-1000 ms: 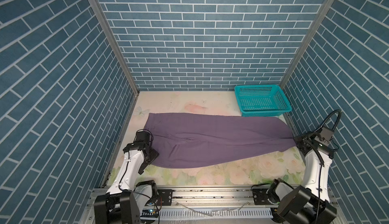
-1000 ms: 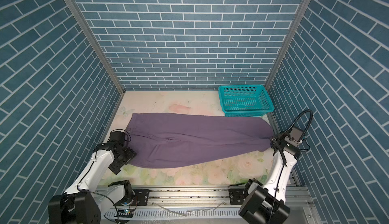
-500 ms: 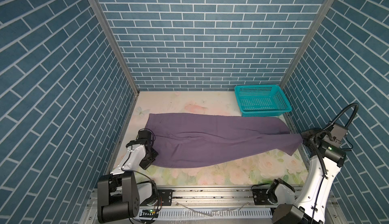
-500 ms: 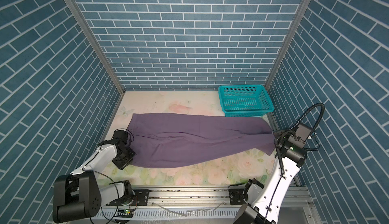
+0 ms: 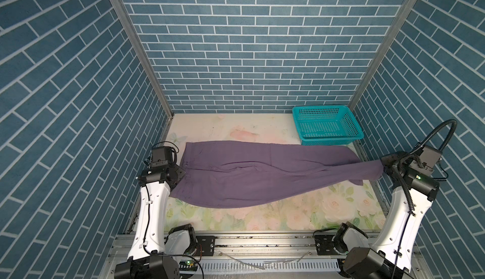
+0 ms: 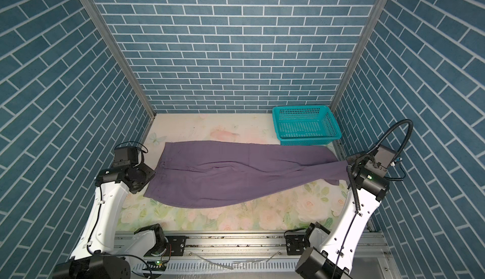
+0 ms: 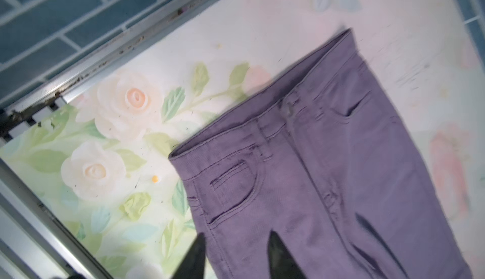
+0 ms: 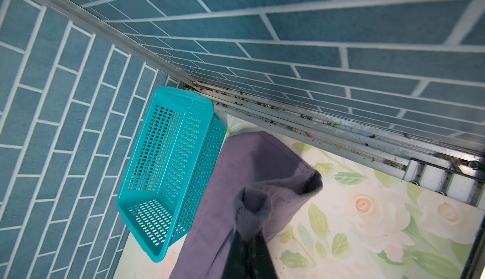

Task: Fold and stack the trousers
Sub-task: 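Lift the leg hem with the right gripper and pull it away from the left gripper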

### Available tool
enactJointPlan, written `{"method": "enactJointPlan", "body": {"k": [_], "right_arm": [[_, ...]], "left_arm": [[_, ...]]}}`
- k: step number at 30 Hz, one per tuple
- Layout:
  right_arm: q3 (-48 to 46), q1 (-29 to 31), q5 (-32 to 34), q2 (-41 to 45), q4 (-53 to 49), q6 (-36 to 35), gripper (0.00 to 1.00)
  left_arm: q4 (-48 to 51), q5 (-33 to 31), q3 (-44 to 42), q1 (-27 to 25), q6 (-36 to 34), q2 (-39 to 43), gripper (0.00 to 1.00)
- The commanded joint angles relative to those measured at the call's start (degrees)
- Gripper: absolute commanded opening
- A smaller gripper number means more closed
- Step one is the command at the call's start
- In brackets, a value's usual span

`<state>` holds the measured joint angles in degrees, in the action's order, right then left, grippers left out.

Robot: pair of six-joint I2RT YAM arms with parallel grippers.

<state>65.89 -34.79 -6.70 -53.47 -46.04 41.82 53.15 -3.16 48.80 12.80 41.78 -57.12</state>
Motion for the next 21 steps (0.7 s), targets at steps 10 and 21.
{"method": "enactJointPlan", "body": {"k": [10, 21], "right_arm": [[1.8, -0.1, 1.3, 0.5, 2.2, 0.9, 0.0], [4.8, -0.1, 2.7, -0.8, 1.7, 0.4, 0.0]], "left_arm": [[-10.3, 1.8, -11.8, 0.3, -0.5, -9.4, 0.73], [-17.7, 0.1, -15.3, 0.3, -0.2, -17.1, 0.75]]}}
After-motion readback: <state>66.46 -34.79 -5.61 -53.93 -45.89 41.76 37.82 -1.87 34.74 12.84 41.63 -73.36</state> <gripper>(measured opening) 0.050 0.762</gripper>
